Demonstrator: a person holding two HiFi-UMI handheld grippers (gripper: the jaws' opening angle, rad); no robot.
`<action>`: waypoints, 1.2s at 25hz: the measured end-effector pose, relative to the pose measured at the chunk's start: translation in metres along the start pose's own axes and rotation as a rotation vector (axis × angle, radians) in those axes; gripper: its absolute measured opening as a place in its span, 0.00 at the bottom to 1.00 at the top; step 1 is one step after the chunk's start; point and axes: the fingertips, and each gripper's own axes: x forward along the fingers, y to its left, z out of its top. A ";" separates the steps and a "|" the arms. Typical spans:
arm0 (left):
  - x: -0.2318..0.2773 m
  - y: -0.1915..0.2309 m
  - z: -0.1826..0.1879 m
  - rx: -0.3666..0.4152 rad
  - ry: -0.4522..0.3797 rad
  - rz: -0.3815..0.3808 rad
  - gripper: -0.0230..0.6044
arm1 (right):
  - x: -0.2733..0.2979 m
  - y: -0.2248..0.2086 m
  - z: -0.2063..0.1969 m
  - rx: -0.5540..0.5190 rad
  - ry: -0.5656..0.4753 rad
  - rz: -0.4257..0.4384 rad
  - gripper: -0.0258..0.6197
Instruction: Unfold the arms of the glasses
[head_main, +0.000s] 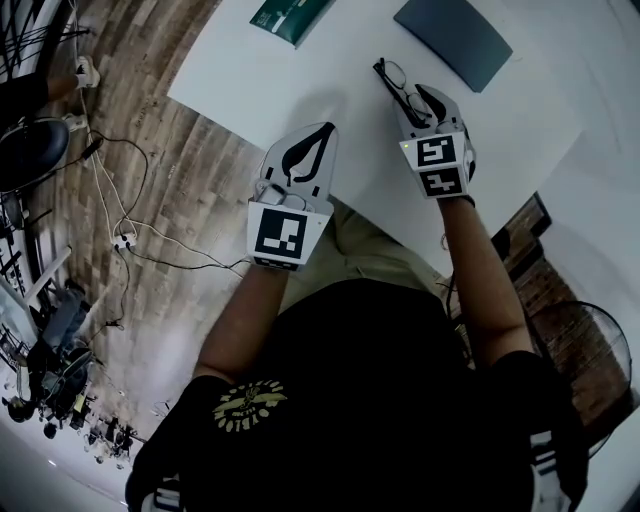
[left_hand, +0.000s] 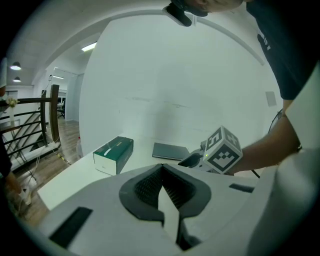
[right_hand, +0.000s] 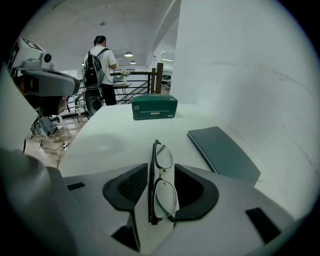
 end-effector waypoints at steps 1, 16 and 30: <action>-0.001 0.001 -0.001 -0.003 0.002 0.003 0.05 | 0.002 0.000 -0.001 0.000 0.006 -0.002 0.30; -0.016 0.008 -0.005 -0.012 0.007 0.053 0.05 | 0.016 -0.006 -0.008 -0.080 0.127 -0.032 0.14; -0.040 0.000 0.008 -0.007 0.003 0.087 0.05 | -0.010 -0.020 -0.003 -0.083 0.123 -0.051 0.07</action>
